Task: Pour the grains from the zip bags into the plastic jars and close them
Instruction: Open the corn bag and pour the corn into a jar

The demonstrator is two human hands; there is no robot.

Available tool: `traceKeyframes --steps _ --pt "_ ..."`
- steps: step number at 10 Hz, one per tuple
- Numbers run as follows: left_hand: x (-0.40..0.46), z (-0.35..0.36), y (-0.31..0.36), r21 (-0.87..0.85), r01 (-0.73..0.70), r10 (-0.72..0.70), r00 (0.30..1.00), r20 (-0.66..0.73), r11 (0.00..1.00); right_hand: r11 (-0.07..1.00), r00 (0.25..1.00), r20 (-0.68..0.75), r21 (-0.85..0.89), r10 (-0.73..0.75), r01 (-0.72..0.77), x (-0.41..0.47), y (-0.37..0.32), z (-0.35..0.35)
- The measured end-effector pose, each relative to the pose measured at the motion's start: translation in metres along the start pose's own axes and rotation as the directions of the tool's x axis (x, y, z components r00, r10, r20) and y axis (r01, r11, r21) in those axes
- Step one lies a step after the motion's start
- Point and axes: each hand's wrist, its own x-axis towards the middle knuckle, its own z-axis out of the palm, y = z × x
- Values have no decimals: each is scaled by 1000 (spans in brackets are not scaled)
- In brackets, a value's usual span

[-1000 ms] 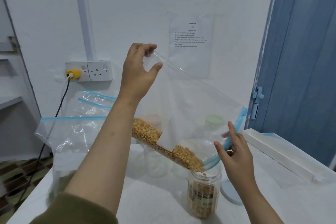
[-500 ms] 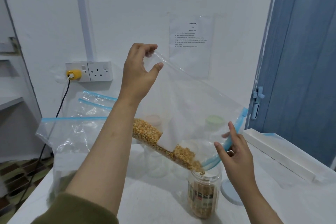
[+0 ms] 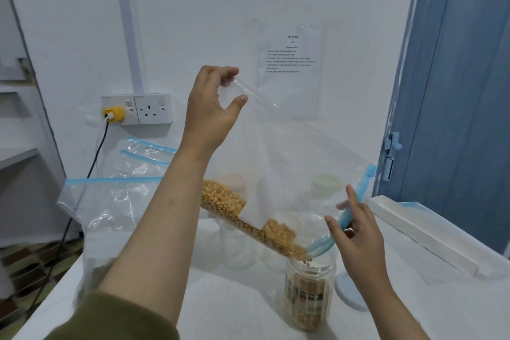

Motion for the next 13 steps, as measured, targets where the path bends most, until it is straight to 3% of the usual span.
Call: traceKeyframes --steps 13 --pt "-2 -2 5 22 -10 10 1000 -7 1000 999 999 8 -44 -32 32 -1 0 -2"
